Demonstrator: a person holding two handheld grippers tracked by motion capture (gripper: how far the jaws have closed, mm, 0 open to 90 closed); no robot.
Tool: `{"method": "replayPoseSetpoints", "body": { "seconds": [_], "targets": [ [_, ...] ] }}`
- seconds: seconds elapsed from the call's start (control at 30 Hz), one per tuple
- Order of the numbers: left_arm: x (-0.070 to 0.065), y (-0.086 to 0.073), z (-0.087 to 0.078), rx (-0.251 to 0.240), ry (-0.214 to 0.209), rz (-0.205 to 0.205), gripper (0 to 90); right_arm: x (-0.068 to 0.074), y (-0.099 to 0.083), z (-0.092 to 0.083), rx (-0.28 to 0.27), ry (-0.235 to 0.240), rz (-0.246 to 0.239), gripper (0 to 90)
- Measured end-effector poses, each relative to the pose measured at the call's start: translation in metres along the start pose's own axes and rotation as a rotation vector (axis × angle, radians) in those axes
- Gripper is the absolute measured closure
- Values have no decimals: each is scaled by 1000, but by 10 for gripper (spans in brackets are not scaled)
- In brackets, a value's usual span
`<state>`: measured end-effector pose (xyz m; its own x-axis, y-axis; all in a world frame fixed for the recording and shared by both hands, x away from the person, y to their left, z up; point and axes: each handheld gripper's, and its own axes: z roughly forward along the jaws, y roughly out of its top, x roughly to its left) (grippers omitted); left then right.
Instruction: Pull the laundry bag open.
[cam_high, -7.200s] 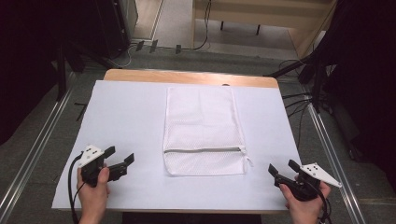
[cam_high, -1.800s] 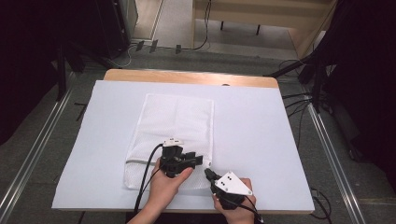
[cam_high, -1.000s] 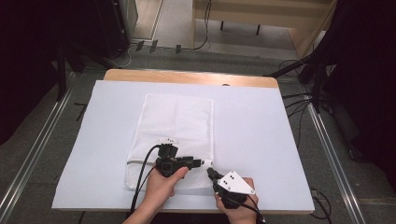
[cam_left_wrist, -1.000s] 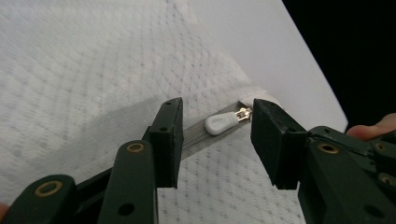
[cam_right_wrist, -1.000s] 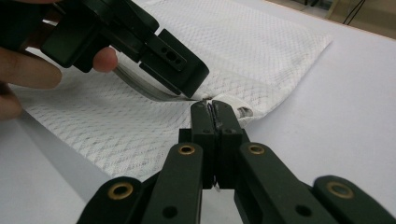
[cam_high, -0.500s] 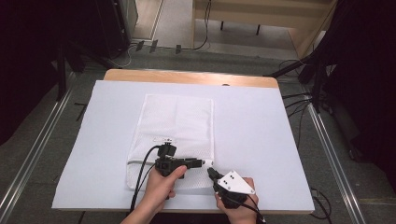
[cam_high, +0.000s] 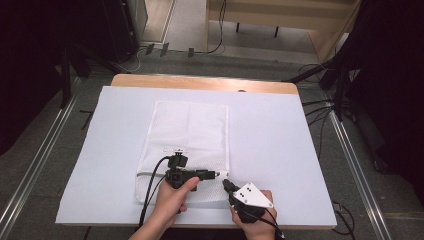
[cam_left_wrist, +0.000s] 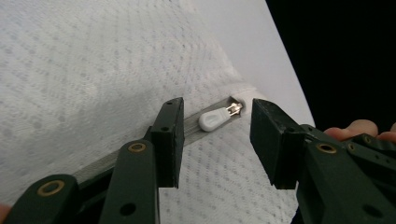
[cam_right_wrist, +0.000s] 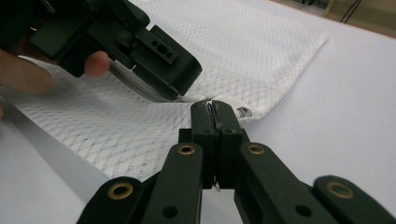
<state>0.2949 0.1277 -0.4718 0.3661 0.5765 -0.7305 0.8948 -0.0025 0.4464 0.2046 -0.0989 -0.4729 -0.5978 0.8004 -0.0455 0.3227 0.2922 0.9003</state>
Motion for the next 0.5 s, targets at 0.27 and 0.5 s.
{"method": "replayPoseSetpoints", "body": {
  "seconds": [0.27, 0.5],
  "targets": [
    [5, -1, 3, 9, -75, -58, 543, 2, 0, -1, -5, 3, -7, 900],
    [5, 0, 1, 6, -107, -80, 546, 1, 0, 0, -3, 3, -9, 900]
  ]
}}
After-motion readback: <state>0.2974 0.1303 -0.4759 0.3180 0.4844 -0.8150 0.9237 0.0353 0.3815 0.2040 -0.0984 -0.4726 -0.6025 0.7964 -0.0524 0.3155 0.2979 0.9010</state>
